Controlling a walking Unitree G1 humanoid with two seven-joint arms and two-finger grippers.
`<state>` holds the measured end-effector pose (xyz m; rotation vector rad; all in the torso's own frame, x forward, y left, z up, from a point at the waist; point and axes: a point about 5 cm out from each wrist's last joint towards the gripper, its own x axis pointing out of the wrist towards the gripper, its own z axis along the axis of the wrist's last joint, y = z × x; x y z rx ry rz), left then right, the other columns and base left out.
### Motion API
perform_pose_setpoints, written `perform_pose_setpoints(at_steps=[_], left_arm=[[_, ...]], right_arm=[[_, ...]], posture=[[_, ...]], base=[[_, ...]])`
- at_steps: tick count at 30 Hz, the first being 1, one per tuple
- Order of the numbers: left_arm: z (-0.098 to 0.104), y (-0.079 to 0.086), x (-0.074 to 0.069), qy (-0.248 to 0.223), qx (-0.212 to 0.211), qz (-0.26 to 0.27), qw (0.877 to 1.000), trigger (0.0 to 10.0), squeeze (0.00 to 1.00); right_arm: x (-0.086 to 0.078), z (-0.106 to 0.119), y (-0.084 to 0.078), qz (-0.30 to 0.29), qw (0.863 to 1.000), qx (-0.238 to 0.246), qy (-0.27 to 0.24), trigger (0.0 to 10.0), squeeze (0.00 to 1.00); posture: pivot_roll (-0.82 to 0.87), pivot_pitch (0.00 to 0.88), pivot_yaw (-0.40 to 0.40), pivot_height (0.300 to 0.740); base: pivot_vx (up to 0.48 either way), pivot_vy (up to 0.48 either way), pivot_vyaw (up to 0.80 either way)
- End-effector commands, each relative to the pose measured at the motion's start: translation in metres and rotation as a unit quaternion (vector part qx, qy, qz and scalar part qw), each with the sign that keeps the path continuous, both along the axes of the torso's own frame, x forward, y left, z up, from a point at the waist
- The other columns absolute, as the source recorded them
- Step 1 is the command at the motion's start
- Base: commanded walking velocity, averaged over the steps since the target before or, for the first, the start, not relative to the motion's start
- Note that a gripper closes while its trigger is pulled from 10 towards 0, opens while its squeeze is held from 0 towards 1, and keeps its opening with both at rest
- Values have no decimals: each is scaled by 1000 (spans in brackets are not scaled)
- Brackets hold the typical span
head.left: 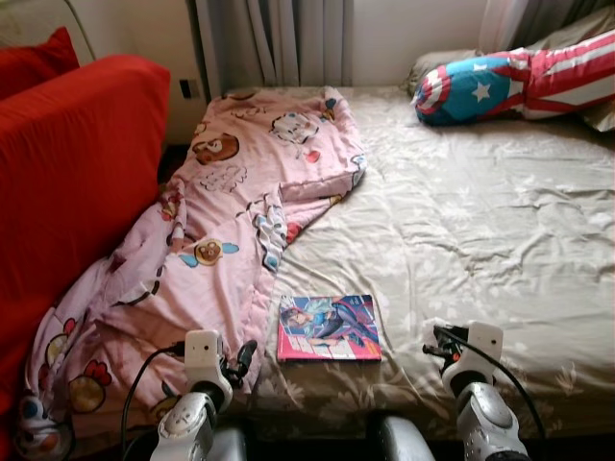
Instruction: Clean up the room
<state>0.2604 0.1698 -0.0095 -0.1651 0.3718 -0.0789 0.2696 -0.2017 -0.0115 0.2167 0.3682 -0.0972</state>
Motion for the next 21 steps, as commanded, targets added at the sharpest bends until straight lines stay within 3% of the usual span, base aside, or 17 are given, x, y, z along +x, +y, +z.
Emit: perform_pose_setpoints(at_steps=[1, 4, 9, 21], left_arm=[[-9, 2, -6, 21, 10, 0, 1000, 10000, 0], [-18, 2, -12, 43, 15, 4, 999, 10000, 0], [-40, 11, -36, 105, 24, 18, 994, 10000, 0], [-59, 15, -60, 176, 24, 35, 984, 10000, 0]], right_arm=[[-9, -9, 1, -5, 1000, -3, 21, 10000, 0], [-17, -17, 4, 7, 999, -17, 50, 10000, 0], [-51, -46, 6, 2, 990, -18, 142, 10000, 0], [-78, -63, 4, 14, 978, -32, 205, 10000, 0]], posture=[[-56, 0, -3, 599], [-53, 0, -4, 614], [-52, 0, 2, 639], [-61, 0, -16, 684]], base=[[0, 0, 0], [0, 0, 0], [0, 0, 0], [0, 0, 0]])
